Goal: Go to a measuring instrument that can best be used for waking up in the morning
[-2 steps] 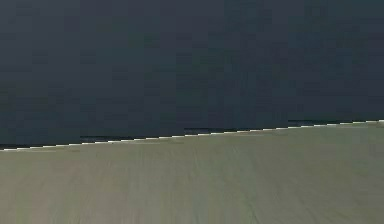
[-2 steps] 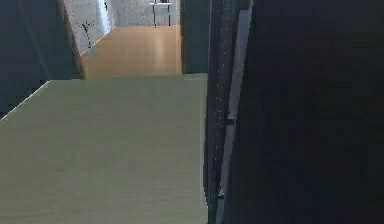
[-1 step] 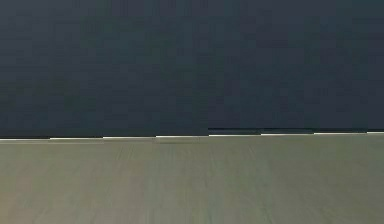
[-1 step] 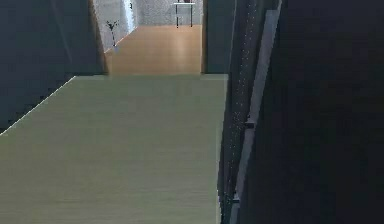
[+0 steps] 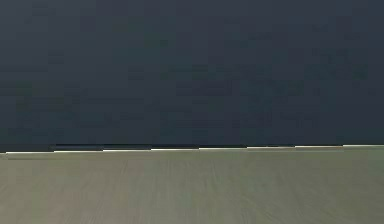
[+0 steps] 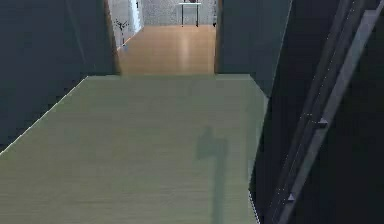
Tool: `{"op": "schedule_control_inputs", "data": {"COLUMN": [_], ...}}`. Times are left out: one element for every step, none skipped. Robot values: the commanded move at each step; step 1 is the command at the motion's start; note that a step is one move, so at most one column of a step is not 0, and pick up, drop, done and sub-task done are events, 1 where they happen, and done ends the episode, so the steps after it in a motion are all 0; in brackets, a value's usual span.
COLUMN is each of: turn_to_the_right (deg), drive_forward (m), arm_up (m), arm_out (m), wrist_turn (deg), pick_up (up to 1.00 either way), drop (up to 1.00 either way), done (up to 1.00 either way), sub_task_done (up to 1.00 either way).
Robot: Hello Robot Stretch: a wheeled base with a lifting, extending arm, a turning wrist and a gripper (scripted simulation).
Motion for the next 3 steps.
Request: {"op": "schedule_control_inputs", "data": {"turn_to_the_right": [-45.0,-36.0,0.0], "drive_forward": [0.00,0.00,0.25], "arm_up": [0.00,0.00,0.00], "arm_out": [0.00,0.00,0.00], "wrist_turn": [0.0,0.0,0.0], "pick_up": [0.00,0.00,0.00], "drop": [0.00,0.00,0.00], "done": [0.00,0.00,0.00], "sub_task_done": [0.00,0.00,0.00]}}
